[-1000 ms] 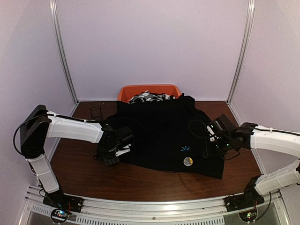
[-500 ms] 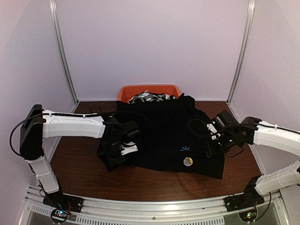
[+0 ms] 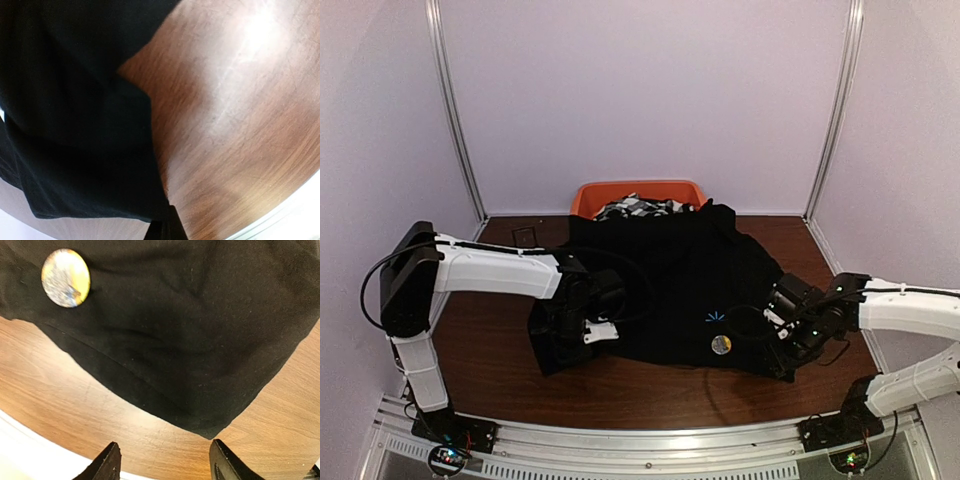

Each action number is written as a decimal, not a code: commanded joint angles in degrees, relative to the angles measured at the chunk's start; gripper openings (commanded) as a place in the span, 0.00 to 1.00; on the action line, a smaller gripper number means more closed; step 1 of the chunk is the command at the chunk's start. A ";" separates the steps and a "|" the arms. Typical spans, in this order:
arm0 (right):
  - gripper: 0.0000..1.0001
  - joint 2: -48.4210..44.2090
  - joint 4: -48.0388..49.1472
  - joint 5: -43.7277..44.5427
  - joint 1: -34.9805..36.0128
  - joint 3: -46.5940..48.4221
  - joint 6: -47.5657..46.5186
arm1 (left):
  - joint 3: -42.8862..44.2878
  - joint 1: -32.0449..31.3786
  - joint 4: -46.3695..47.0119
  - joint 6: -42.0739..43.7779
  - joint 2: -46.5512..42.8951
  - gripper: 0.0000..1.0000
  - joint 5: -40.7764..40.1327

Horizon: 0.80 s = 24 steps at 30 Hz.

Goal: Pin the brooch onto the clothing
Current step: Adjust the clothing with brooches at the center of the board.

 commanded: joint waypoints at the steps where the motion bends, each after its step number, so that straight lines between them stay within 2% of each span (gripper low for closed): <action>1: 0.62 4.29 1.90 4.12 2.34 0.58 2.03 | 0.69 -0.11 -1.55 1.39 0.65 0.00 3.02; 5: 0.62 7.56 4.81 5.02 3.24 1.05 3.00 | 0.86 -0.06 -1.65 0.55 0.67 0.00 1.19; 7: 0.62 8.57 6.37 4.88 3.28 0.33 3.54 | 0.93 -0.11 -1.69 0.29 -0.61 0.22 1.55; 9: 0.62 9.18 8.12 3.88 3.32 -0.62 4.04 | 0.96 -0.10 -1.69 0.34 -2.32 0.33 2.09; 11: 0.62 9.69 9.19 3.62 3.33 -1.11 4.47 | 1.00 -0.11 -1.69 0.33 -4.23 0.51 2.69; 14: 0.62 10.24 10.06 4.17 3.26 -1.31 5.01 | 1.19 -0.07 -1.86 -0.21 -6.14 0.69 2.88; 19: 0.60 9.85 12.11 5.18 3.19 -2.15 8.11 | 0.74 2.67 -1.23 -3.82 -9.78 0.70 -0.58; 24: 0.57 6.84 14.87 5.57 3.18 -3.12 11.22 | -6.69 7.92 10.52 -13.86 -18.54 0.63 4.28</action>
